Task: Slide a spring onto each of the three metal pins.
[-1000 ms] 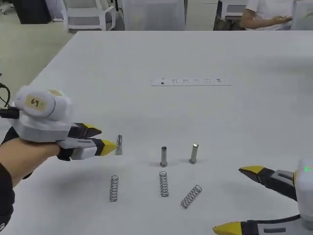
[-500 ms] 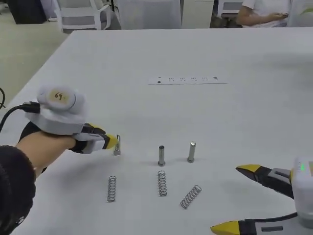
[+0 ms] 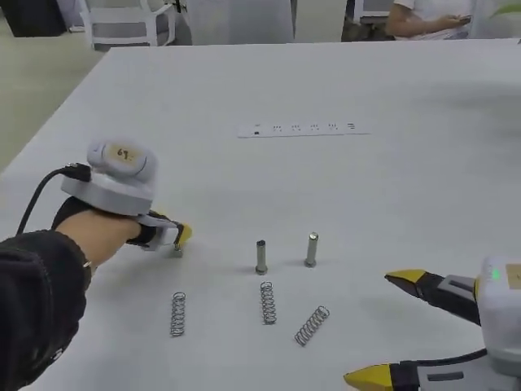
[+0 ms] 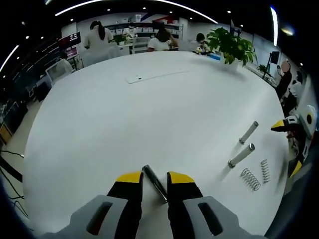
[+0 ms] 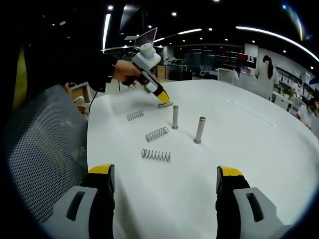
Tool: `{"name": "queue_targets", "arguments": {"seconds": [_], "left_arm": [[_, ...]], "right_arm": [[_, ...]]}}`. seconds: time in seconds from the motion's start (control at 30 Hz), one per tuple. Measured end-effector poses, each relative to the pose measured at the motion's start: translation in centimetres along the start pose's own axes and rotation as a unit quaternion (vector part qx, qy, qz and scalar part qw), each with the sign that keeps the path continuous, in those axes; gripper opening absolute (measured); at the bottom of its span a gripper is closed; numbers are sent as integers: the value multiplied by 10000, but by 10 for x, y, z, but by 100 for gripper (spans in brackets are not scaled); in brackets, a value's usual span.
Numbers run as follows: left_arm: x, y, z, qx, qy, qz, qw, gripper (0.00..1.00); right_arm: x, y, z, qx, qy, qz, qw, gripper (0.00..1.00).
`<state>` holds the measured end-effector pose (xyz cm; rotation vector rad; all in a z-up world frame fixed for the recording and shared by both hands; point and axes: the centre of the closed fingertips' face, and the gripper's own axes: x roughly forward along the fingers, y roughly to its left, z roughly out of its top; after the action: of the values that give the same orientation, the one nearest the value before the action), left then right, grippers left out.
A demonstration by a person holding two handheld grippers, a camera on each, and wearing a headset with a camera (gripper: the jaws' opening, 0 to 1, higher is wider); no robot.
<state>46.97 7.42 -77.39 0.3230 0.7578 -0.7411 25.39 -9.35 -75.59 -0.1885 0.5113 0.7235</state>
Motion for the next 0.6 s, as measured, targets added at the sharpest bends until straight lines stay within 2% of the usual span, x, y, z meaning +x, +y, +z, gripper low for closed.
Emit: {"name": "queue_targets", "arguments": {"seconds": [0.33,0.6], "left_arm": [[10,3,-1,164,198,64,9996,11],[13,-2,-2,326,289,13,9990,9]], "right_arm": [[-1,-1,-1,24,14,-1,10000,82],[-1,-1,0,13,11,-5,10000,81]]}}
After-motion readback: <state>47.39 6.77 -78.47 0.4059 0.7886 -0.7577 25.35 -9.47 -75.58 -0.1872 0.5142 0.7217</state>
